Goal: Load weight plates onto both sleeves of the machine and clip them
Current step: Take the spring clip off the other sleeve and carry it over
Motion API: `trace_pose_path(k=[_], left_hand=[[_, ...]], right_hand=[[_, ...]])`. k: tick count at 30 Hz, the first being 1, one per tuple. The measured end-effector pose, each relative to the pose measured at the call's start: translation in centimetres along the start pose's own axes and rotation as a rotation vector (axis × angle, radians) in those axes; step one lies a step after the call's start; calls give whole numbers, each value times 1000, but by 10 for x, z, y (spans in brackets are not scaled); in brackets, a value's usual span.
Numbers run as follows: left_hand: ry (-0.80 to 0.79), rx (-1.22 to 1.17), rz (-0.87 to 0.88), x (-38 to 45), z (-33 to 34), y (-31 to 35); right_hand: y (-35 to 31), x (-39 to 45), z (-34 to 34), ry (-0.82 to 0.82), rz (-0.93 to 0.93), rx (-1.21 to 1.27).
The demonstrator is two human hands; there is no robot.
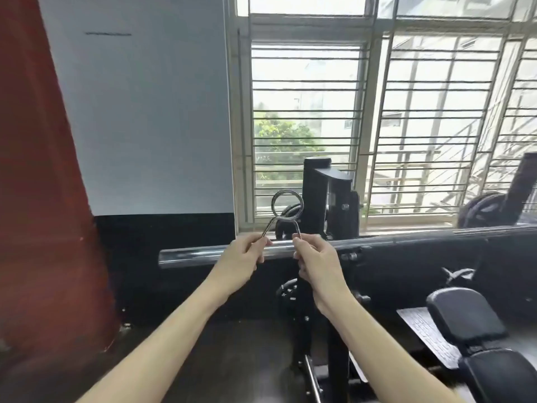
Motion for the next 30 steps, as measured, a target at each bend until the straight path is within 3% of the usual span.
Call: trace_pose_path(k=[7,11,14,16,19,25,30], left_hand=[[-85,17,109,143,-1,14],[-153,-73,107,208,11,11],[-286,-299,85,256,27,12],[-372,-390,89,286,42,14],[-406,-283,133,336,66,8],[-443,-146,159,405,105,-9],[-517,-141,189,430,128,-12]], right_hand=[[-17,86,17,162,-25,-153],[-21,131,9,376,-126,-556],[-25,174,3,549,-161,-784],[-27,205,-9,649,-126,-813],[-32,250,-28,748,-74,-870],[-33,299,-43,793,50,-989],[-28,317,-63,901,108,-802]])
Point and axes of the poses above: each hand's wrist, its own x-axis towards the middle knuckle, its own z-axis out of the palm, y = z × x, the point moved 5 cm from there along x, towards the middle knuckle, and after that the axes turned 4 degrees about -x, right-handed, at the moved point
